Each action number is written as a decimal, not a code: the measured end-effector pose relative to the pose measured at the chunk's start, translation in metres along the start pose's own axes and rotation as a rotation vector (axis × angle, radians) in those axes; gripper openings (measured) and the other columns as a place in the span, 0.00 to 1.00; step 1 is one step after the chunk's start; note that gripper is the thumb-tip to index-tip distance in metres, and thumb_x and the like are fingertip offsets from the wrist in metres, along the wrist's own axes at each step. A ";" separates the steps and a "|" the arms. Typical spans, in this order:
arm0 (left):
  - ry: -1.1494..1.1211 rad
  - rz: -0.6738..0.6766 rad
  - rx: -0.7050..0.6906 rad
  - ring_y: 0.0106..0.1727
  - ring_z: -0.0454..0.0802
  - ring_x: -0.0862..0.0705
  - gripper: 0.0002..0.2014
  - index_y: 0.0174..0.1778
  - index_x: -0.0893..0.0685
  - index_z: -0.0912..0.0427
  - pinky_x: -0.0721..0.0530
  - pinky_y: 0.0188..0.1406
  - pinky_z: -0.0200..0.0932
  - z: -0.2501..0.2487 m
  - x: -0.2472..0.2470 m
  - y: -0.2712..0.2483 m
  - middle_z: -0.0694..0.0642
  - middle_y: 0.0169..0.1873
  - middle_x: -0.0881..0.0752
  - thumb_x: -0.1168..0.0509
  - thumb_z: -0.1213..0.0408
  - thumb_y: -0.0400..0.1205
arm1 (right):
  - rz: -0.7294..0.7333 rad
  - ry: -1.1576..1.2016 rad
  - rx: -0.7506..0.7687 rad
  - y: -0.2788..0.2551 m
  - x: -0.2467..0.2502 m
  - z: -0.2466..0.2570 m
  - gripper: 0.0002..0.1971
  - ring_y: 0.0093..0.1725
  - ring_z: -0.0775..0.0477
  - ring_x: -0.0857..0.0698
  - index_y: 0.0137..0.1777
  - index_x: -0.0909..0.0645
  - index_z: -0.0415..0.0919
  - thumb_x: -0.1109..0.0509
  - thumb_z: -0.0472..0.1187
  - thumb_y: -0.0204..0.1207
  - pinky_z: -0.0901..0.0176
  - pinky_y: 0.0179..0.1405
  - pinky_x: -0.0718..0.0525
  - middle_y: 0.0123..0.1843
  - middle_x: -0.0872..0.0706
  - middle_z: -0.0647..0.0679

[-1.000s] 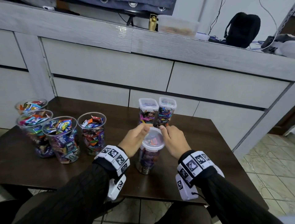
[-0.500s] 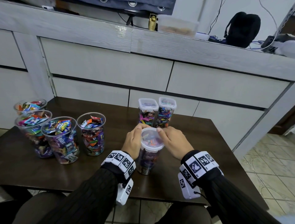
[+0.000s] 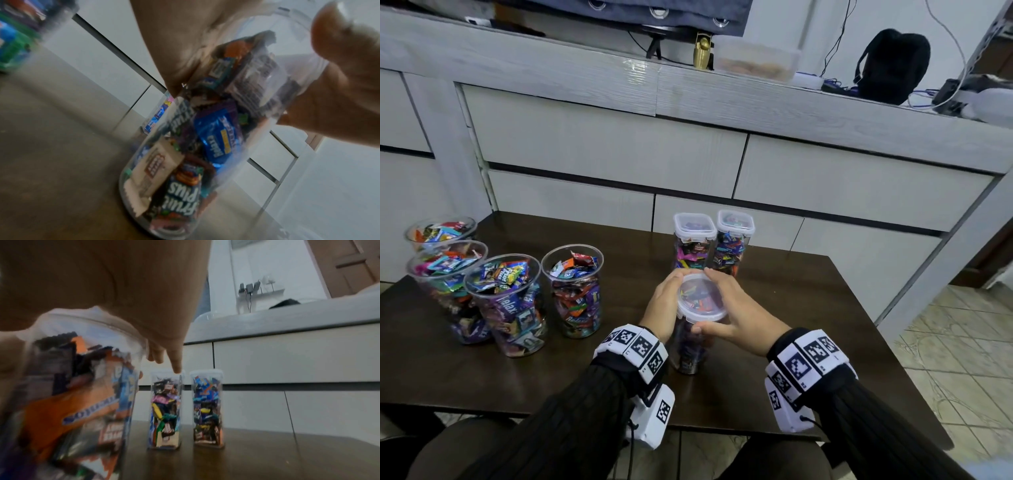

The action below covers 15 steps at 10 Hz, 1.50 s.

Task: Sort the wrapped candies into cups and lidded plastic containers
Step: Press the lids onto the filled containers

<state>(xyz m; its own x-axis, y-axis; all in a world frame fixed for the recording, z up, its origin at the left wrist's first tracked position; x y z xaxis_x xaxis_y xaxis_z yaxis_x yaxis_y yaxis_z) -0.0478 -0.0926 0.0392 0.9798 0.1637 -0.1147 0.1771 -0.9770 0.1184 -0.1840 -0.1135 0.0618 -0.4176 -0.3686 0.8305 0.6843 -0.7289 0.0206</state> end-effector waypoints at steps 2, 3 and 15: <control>0.172 -0.156 0.003 0.58 0.59 0.17 0.16 0.56 0.17 0.62 0.22 0.66 0.60 0.012 0.000 0.007 0.61 0.52 0.14 0.51 0.65 0.89 | -0.161 -0.473 0.033 -0.008 0.008 0.026 0.39 0.75 0.46 0.38 0.78 0.39 0.53 0.32 0.65 0.69 0.45 0.71 0.31 0.81 0.39 0.52; 0.168 -0.136 -0.010 0.59 0.47 0.16 0.17 0.55 0.16 0.50 0.21 0.64 0.47 0.013 -0.004 0.004 0.46 0.51 0.12 0.52 0.62 0.90 | -0.190 -0.618 -0.034 -0.009 -0.003 0.035 0.36 0.76 0.39 0.37 0.77 0.41 0.55 0.32 0.61 0.72 0.41 0.69 0.29 0.82 0.40 0.47; 1.408 0.478 0.324 0.86 0.52 0.47 0.32 0.81 0.36 0.49 0.40 0.82 0.61 0.077 0.019 0.017 0.51 0.86 0.46 0.34 0.48 0.82 | -0.372 -0.733 -0.506 0.069 0.107 -0.117 0.32 0.68 0.32 0.27 0.77 0.37 0.50 0.28 0.44 0.75 0.39 0.61 0.25 0.70 0.24 0.37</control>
<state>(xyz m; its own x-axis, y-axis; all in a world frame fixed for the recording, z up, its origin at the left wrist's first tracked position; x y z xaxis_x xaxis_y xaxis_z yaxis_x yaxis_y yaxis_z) -0.0331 -0.1166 -0.0365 0.2584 -0.3569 0.8977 -0.0162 -0.9307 -0.3654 -0.2516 -0.2705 0.0870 0.0385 0.2631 0.9640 0.1731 -0.9519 0.2529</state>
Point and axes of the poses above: each hand's wrist, its own y-axis towards the middle knuckle, its own x-axis out of the back of the hand, z = x × y, the point moved 5 cm from there along y, towards the middle knuckle
